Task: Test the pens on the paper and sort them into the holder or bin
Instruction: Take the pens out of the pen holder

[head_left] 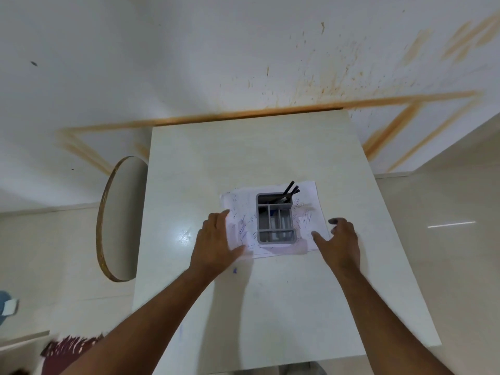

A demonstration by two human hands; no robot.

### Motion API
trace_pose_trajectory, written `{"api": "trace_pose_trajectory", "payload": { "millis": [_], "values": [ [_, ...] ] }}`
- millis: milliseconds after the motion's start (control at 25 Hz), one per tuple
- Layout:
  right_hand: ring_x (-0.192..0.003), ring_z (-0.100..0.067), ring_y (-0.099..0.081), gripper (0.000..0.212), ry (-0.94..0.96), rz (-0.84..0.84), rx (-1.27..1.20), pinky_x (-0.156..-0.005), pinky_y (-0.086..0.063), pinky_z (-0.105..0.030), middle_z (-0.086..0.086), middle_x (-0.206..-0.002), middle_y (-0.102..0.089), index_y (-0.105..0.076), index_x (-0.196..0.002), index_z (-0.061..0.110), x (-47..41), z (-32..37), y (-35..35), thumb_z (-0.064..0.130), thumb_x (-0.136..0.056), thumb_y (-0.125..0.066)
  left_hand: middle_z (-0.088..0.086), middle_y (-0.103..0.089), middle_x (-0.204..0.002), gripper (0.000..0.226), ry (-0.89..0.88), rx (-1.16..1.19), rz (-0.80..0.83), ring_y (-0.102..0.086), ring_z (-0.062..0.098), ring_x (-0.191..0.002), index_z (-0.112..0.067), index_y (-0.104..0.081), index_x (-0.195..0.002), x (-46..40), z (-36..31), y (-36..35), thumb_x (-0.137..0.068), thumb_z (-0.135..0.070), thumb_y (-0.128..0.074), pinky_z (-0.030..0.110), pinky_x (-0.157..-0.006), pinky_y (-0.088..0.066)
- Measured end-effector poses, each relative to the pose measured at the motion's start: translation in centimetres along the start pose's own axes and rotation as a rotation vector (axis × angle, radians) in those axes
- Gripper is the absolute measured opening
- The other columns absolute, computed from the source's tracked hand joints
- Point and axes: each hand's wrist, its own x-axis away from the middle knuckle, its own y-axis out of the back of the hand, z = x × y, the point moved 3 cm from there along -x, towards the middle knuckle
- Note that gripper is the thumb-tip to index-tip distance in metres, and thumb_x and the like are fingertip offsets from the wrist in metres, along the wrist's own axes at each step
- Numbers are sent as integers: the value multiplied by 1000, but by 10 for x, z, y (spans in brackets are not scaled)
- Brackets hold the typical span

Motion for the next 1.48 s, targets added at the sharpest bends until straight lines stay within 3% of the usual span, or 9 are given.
{"api": "trace_pose_trajectory", "payload": {
  "millis": [160,400,560,640,720,920,1120,1280,1480],
  "values": [
    [-115,-4,-64,62,113,199,-421,-97,-54,-29,6,-127,-63,-61,-136,23,-11,59,1,43,-84,-88,-18,-19,-166,134,-159,324,223,-28,6,-150,-35,-4,-165,-12,-39,-6,-67,-53,-93,33,-122,-32],
    [-122,-10,-64,62,108,517,-513,-101,-52,-26,9,-124,-69,-58,-144,31,-42,108,-41,48,-89,-82,-17,-31,-159,142,-181,507,195,-40,1,-144,-37,0,-164,-37,-68,-25,-62,-33,-99,23,-114,-44],
    [-107,-1,-70,25,235,424,-473,-97,-59,-28,7,-114,-76,-75,-122,24,-51,110,-47,37,-101,-72,-11,-22,-162,145,-250,389,146,-29,-11,-142,-24,-6,-165,-48,-66,-29,-56,-42,-100,27,-117,-45],
    [-97,6,-71,15,305,353,-484,-92,-57,-19,10,-105,-79,-78,-110,18,-50,115,-45,29,-103,-69,-7,-18,-163,147,-290,320,175,-34,-1,-141,-23,-6,-166,-51,-66,-28,-55,-47,-99,34,-116,-48],
    [-92,4,-73,16,359,330,-442,-89,-54,-15,9,-99,-79,-75,-106,16,-48,124,-44,29,-106,-66,-7,-11,-167,149,-331,304,196,-36,9,-146,-26,0,-167,-53,-68,-28,-57,-50,-98,37,-117,-49],
    [-99,-21,-76,43,542,250,-234,-91,-61,-41,-3,-103,-79,-72,-110,22,-52,137,-46,58,-107,-49,-9,-17,-168,150,-349,222,160,-39,13,-146,-27,2,-168,-59,-72,-22,-57,-62,-93,45,-110,-52],
    [-96,-12,-80,32,482,284,-425,-92,-61,-23,2,-103,-84,-71,-112,12,-61,154,-32,38,-112,-52,-4,1,-174,150,-418,230,186,-26,9,-154,-24,8,-167,-61,-76,-20,-62,-60,-93,33,-121,-42],
    [-99,-6,-79,39,441,290,-528,-93,-59,-18,1,-101,-84,-69,-116,3,-58,157,-22,36,-112,-49,-5,-25,-158,143,-378,210,164,-52,14,-131,-23,-12,-165,-64,-83,-13,-55,-65,-93,38,-109,-54],
    [-83,-26,-75,24,939,138,-17,-76,-62,-41,-3,-96,-79,-66,-110,10,-26,164,-9,28,-102,-51,4,-27,-161,130,-465,47,131,-35,23,-147,-17,-28,-158,-64,-89,-4,-55,-75,-83,44,-119,-41]
  ]
}}
